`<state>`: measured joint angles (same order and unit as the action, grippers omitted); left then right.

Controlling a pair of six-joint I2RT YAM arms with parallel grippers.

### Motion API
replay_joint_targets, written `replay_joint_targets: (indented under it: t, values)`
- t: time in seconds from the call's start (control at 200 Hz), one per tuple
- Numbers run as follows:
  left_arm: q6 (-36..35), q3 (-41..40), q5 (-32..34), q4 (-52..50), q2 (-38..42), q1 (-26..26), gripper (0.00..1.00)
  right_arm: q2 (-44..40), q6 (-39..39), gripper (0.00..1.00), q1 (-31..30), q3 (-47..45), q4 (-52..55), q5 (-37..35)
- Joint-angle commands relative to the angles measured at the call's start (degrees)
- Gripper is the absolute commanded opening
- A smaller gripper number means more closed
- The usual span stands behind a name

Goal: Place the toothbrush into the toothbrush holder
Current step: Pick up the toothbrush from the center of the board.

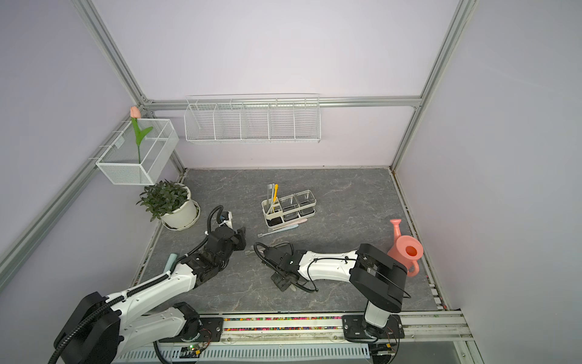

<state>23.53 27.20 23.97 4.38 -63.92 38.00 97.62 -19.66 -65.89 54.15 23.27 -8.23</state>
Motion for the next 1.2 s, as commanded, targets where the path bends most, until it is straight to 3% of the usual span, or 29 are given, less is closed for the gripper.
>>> replay_joint_targets:
  t: [0.0,0.87,1.03,1.195]
  values:
    - [1.6,2.0,-0.3,-0.2,-0.7,0.3,0.56,0.9,-0.5,0.17,-0.3,-1.6,2.8,1.0]
    - [0.7,4.4,-3.7,-1.3,-4.5,0.1,0.59,-8.9,-1.7,0.15,0.9,-5.2,0.5,-6.1]
    - [-0.7,4.7,-9.4,0.5,-4.7,-0.1,0.64,-10.0,-1.9,0.15,2.4,-5.1,-0.2,-8.0]
    - [1.3,4.9,-20.2,2.3,-6.1,-3.5,0.65,-12.0,-1.6,0.15,2.6,-5.1,-0.8,-10.9]
